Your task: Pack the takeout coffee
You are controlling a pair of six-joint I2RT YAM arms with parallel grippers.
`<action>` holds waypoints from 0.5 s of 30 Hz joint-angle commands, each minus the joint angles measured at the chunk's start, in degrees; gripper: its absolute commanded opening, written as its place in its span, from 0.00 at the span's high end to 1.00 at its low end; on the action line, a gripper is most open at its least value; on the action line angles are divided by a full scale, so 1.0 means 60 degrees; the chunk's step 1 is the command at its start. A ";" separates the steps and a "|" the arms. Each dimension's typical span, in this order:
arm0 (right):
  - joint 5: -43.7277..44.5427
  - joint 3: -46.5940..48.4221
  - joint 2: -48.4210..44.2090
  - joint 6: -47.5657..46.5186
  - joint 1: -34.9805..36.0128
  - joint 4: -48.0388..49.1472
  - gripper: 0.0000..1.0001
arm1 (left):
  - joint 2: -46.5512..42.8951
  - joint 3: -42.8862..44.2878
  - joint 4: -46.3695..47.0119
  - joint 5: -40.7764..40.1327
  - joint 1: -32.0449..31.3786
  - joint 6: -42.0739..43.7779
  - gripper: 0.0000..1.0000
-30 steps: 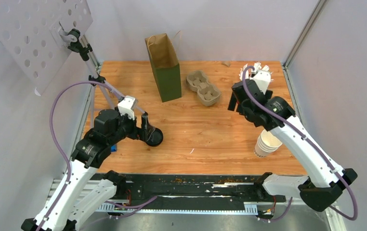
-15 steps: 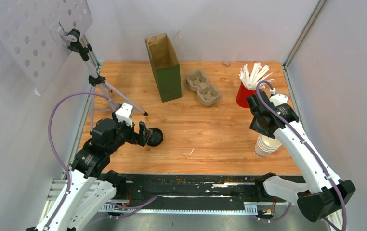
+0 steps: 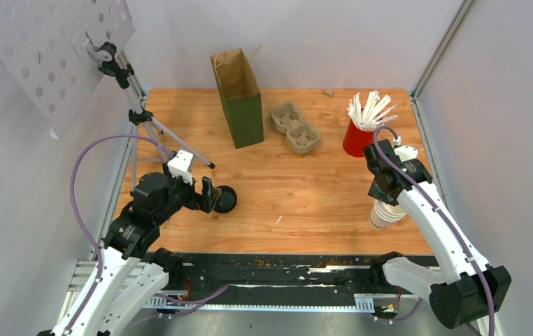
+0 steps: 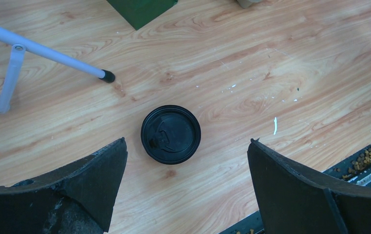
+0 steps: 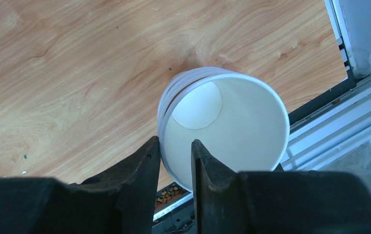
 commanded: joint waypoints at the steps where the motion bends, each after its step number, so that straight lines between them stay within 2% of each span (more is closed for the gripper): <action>1: 0.0057 -0.0140 -0.0243 -0.0357 -0.0110 0.0481 0.72 | 0.0054 0.0120 0.0397 0.0024 -0.0031 0.0213 0.00; 15: 0.0796 0.0482 -0.0195 -0.0999 -0.0162 0.0257 0.89 | 0.0062 0.0094 0.0407 0.0062 -0.0040 0.0199 0.00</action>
